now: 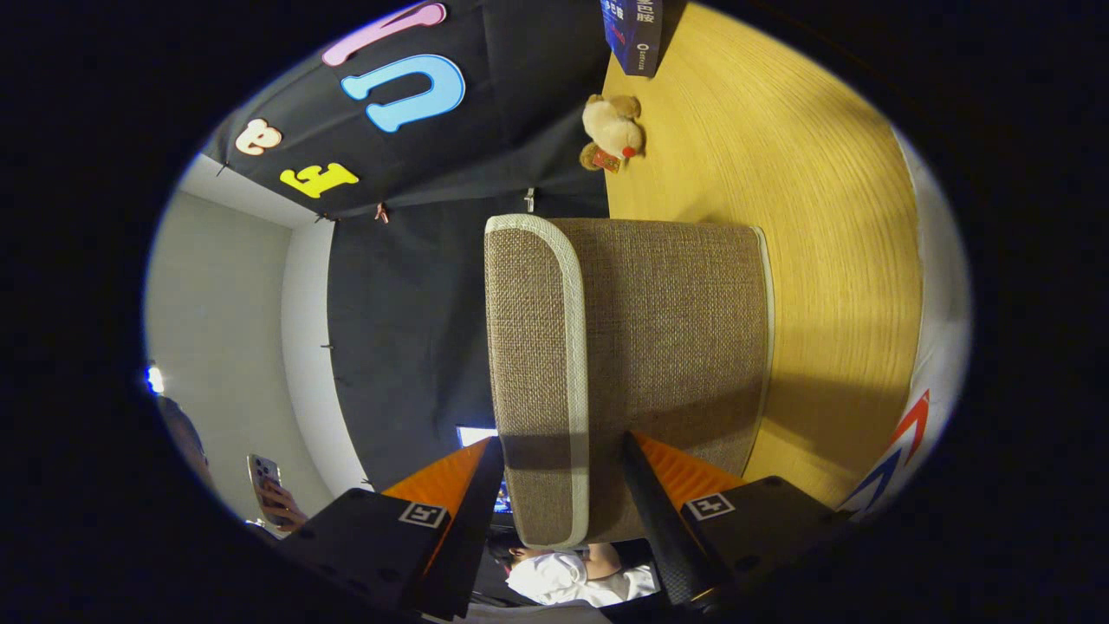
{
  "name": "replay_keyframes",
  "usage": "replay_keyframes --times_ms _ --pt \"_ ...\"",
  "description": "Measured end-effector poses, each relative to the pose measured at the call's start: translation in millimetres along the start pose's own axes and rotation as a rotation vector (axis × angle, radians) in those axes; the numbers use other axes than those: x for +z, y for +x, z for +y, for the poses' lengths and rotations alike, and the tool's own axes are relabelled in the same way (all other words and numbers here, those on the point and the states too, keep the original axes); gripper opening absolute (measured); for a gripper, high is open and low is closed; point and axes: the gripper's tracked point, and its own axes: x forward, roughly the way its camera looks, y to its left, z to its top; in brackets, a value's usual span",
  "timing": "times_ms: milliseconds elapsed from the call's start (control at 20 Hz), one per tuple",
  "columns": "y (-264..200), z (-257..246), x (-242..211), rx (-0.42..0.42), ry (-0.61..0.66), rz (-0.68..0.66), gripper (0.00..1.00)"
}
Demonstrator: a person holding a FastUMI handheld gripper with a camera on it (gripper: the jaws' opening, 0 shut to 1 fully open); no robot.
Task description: Open the storage box then place both shoes into the box .Put the left shoe in first, then the right shoe, with the right side of both shoes facing outward in a uniform manner.
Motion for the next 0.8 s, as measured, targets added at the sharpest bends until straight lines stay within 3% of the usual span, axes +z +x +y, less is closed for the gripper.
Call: replay_keyframes --times_ms 100,250,300,600,800 --pt "1.1 2.8 -3.7 -0.003 0.011 -0.001 0.51" --pt "-7.6 8.4 11.6 -0.009 0.012 -0.058 0.11" --pt "-6.4 20.3 14.3 0.013 0.004 -0.076 0.05" --pt "1.0 93.5 11.6 0.082 -0.048 -0.117 0.05" --pt "19.2 137.7 7.5 0.086 -0.113 -0.131 0.05"
